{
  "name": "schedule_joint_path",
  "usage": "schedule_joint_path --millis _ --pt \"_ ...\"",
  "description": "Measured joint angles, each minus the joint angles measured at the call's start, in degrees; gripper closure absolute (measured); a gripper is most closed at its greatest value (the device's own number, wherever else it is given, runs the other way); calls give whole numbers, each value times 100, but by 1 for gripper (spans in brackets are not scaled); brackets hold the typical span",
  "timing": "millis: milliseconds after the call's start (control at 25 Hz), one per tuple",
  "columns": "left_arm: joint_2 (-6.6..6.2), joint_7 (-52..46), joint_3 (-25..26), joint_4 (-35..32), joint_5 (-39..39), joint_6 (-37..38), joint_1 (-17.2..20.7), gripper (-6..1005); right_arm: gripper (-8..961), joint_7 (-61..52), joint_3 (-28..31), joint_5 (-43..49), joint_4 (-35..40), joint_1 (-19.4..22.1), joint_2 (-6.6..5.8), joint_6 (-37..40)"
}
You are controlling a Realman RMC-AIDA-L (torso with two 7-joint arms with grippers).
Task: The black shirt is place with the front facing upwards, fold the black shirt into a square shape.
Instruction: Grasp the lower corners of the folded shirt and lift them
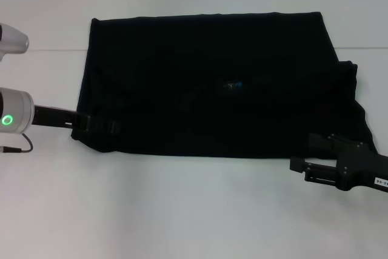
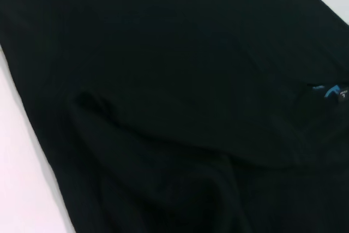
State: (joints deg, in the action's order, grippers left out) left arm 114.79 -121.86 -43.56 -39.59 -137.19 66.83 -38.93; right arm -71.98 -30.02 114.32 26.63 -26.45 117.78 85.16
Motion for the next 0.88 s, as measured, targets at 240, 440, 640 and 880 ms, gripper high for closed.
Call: schedule_joint_path --millis 240,440,640,880 --pt "18 81 -68 -56 -116 -39 5 129 9 0 19 0 0 0 0 0" --pt "106 185 -122 -262 -147 -148 82 194 9 0 27 2 0 0 0 0" --pt "136 215 -166 -224 -260 -142 33 259 9 0 31 3 0 0 4 -4" --pt "125 217 -166 -201 -260 -98 8 500 8 0 32 1 0 0 8 -8"
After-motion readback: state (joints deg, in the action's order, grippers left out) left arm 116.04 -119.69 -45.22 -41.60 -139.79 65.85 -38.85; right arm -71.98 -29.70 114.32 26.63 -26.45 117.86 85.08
